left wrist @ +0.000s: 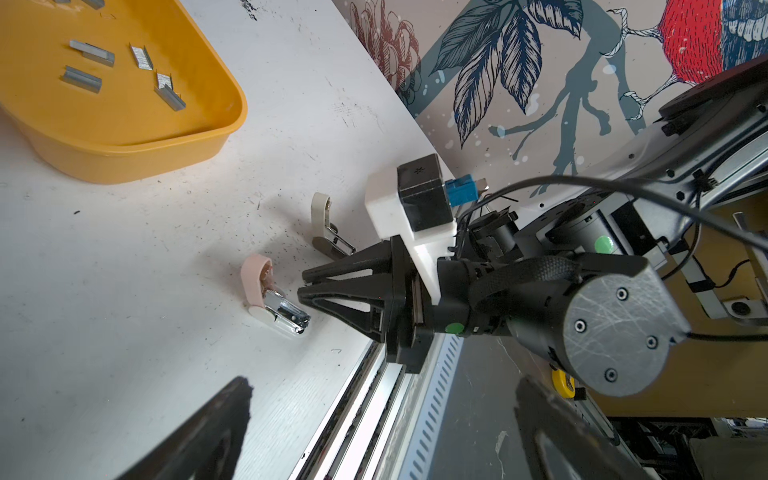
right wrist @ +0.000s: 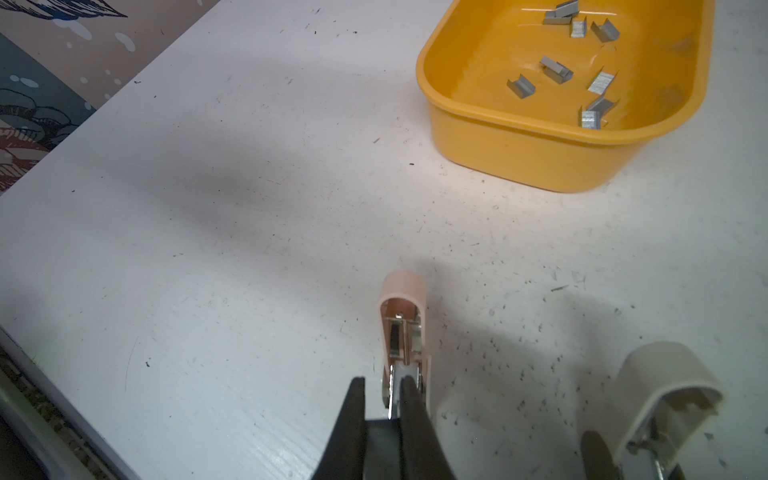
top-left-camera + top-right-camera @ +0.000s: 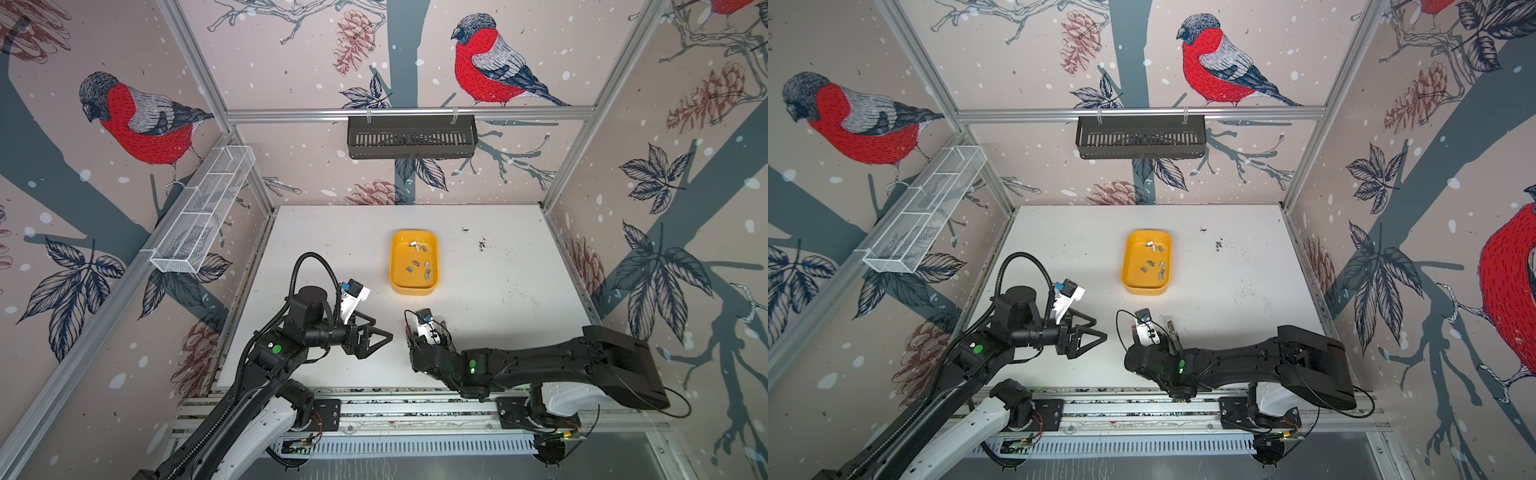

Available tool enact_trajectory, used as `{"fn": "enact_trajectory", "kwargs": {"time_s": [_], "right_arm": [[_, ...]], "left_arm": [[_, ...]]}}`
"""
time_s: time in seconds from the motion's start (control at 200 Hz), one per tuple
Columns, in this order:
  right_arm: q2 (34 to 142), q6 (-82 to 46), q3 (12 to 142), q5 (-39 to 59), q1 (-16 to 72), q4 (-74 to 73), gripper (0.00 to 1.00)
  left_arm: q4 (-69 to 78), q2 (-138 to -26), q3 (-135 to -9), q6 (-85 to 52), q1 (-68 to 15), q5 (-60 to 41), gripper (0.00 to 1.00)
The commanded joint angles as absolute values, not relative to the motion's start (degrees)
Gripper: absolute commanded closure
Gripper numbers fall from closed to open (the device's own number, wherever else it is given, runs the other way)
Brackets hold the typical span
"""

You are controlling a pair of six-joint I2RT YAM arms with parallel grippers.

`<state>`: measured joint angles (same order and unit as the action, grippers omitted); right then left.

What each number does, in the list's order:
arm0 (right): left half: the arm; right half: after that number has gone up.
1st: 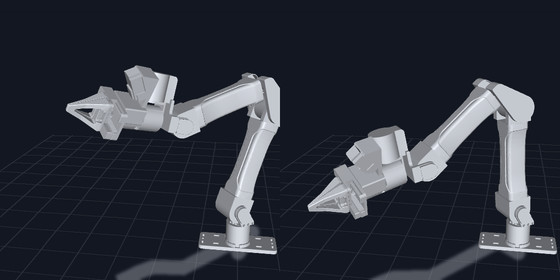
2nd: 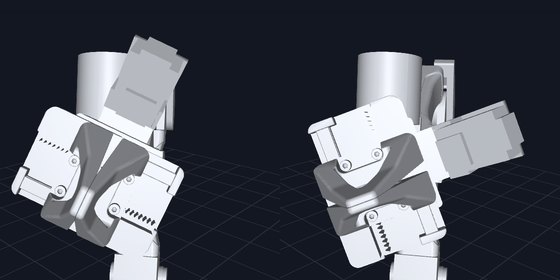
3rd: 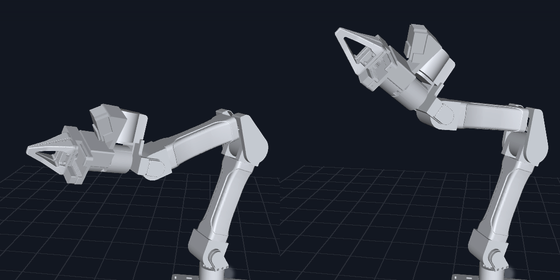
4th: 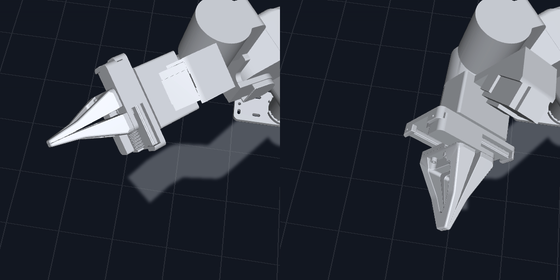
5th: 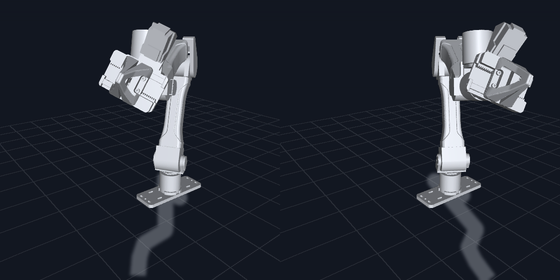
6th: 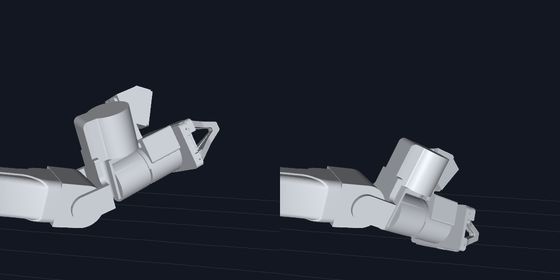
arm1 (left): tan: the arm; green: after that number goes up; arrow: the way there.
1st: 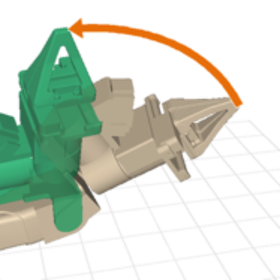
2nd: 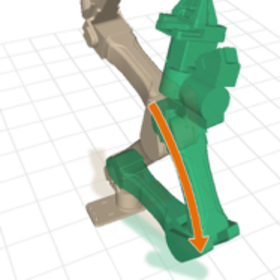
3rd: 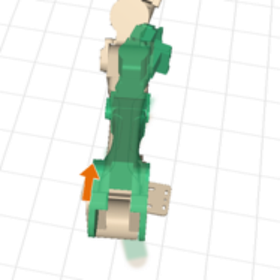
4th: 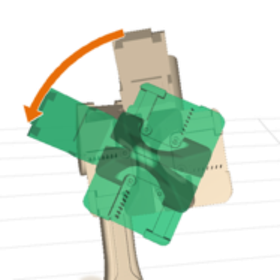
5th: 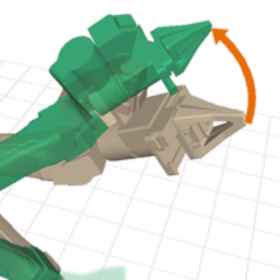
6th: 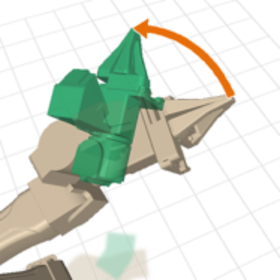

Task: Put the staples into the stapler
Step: 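Insert the staple strip into the pink stapler channel with the right gripper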

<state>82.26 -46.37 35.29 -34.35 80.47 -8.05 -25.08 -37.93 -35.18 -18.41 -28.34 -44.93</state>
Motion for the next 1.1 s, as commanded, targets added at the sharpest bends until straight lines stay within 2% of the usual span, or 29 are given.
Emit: {"fn": "enact_trajectory", "kwargs": {"time_s": [0.0,0.28,1.096], "right_arm": [[83.06,-47.68,35.15,-34.93,80.59,-9.45,0.88],[85.29,-47.64,35.84,-35.27,80.46,-9.76,0.88],[91.59,-49.61,39.88,-36.56,80.02,-3.71,0.89]], "left_arm": [[-25.44,-38.36,-35.22,-17.73,-28.34,-45.22,0.01],[-26.53,-40.59,-35.33,-18.28,-28.34,-41.8,0.01],[-26.21,-41.23,-35.25,-18.11,-28.46,-42.8,0.01]]}}
